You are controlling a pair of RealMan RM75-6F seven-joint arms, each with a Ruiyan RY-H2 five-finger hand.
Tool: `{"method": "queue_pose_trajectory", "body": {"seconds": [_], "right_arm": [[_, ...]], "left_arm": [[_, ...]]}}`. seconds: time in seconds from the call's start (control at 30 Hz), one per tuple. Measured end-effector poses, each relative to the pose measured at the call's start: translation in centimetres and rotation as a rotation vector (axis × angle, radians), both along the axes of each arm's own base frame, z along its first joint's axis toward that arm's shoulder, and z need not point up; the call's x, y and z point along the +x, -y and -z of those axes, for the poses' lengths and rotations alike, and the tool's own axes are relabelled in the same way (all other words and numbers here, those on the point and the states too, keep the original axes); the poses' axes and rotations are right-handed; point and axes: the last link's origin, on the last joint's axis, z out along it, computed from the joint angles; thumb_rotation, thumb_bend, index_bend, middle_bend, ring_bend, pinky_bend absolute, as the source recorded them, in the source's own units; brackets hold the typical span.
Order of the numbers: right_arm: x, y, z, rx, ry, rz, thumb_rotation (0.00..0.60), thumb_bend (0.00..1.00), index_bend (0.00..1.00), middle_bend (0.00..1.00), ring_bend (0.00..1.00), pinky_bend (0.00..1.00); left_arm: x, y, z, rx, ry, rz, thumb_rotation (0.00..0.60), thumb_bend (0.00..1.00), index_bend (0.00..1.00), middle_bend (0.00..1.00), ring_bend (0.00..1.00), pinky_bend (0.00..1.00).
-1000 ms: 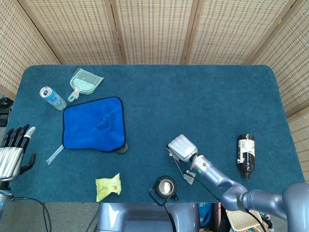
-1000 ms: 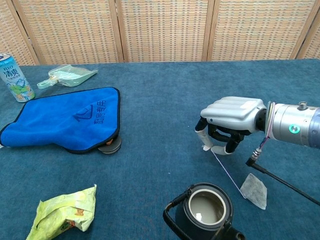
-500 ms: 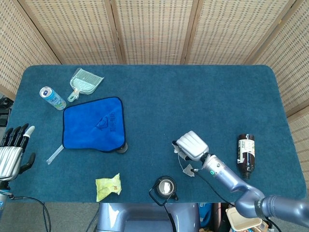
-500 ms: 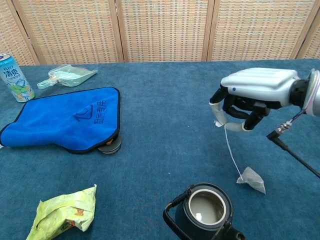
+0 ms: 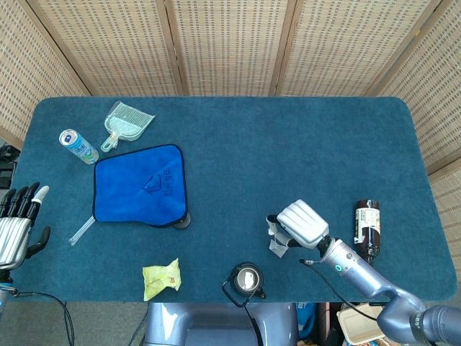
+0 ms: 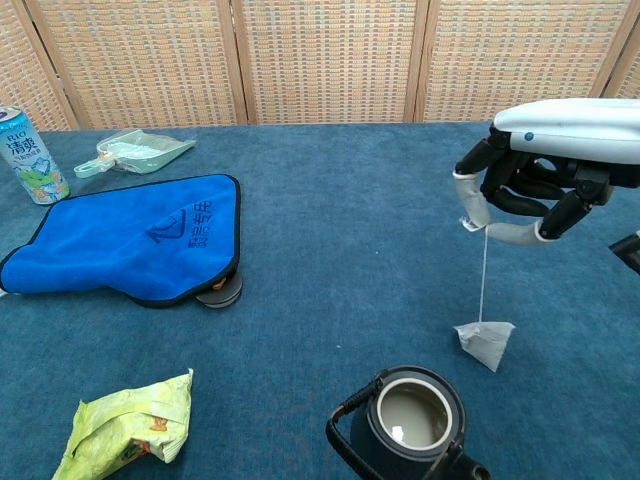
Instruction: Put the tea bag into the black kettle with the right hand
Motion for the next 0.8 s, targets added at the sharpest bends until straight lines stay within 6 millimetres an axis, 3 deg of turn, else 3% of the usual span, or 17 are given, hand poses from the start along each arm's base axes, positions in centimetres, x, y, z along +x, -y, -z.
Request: {"method": "queue_pose_trajectory", "body": {"seconds": [0.8], "right_arm": [[1.7, -3.8, -2.2, 0.110, 0.162, -0.188, 0.600, 0.80, 0.63, 0.90, 0.85, 0.89]], "left_arm": [[0.0, 0.6, -0.1, 0.002, 0.003, -0.009, 0.600, 0.48, 0.03, 0.00, 0.00, 0.00]]}}
